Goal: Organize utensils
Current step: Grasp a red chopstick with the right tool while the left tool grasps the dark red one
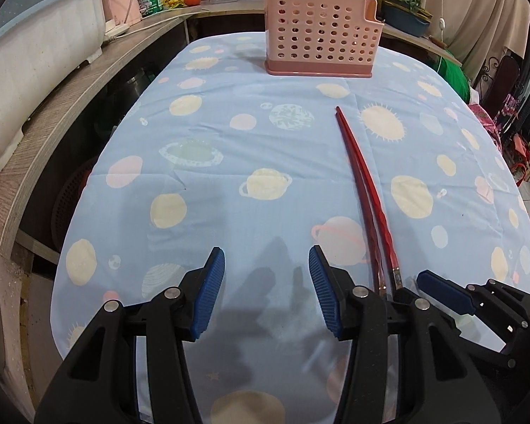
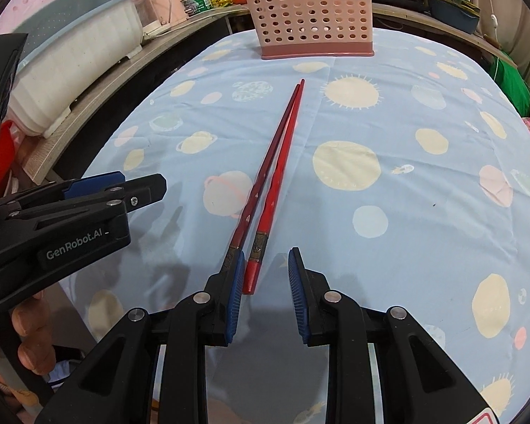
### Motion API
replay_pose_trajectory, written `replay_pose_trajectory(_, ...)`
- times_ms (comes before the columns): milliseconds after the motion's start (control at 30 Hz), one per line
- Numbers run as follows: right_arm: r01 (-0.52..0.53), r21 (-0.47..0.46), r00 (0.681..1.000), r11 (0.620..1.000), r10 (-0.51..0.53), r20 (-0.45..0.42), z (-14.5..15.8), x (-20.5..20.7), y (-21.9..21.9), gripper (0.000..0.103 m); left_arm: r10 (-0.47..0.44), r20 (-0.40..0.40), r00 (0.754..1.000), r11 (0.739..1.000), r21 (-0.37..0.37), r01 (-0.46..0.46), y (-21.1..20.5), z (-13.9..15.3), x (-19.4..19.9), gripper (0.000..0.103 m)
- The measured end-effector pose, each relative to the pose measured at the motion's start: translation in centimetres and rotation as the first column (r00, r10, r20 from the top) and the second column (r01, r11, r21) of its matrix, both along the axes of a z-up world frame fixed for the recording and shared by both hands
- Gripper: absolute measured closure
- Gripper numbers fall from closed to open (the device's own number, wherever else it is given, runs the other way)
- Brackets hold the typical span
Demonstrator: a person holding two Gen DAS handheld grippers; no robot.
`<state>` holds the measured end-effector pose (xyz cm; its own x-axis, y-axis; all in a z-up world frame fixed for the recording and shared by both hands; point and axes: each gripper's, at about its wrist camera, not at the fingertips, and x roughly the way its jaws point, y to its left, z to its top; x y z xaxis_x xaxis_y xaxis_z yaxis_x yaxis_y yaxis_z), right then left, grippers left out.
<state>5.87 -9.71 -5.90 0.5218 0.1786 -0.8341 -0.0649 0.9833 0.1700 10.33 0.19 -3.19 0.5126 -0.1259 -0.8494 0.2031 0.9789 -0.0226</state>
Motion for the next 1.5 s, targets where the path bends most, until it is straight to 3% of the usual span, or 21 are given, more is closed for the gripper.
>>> replay_pose_trajectory(167,-0.004,-0.012,1.000,1.000,0.004,0.007,-0.1,0.0,0.2,0.080,-0.004,-0.007,1.000,1.000,0.003,0.004,0.0,-0.2,-0.1,0.056)
replay_pose_trajectory(367,0.020,-0.028,1.000,0.999,-0.020,0.012,-0.4,-0.1,-0.2,0.096,-0.001,-0.016,1.000,1.000,0.002,0.001,0.0,-0.5,-0.1,0.055)
replay_pose_trajectory(600,0.062,-0.012,0.998,0.998,-0.061,0.024,-0.5,-0.3,-1.6,0.096,-0.017,-0.023,1.000,1.000,0.005,0.017,-0.4,-0.7,-0.6,0.054)
replay_pose_trajectory(1067,0.184,0.019,0.983,0.983,-0.185,0.023,-0.5,-1.9,-5.6,0.096,-0.133,-0.042,0.990,0.991,-0.017,0.133,-4.0,-1.3,-2.3,0.039)
replay_pose_trajectory(1333,0.181,0.010,0.983,0.983,-0.181,0.026,-0.5,-1.9,-5.4,0.096,-0.155,-0.085,0.984,0.988,-0.012,0.154,-5.3,-2.6,-2.1,0.039)
replay_pose_trajectory(1500,0.181,0.011,0.983,0.983,-0.181,0.025,-0.5,-1.9,-5.5,0.096,-0.148,-0.073,0.986,0.989,0.000,0.148,-5.2,-2.7,-2.4,0.049)
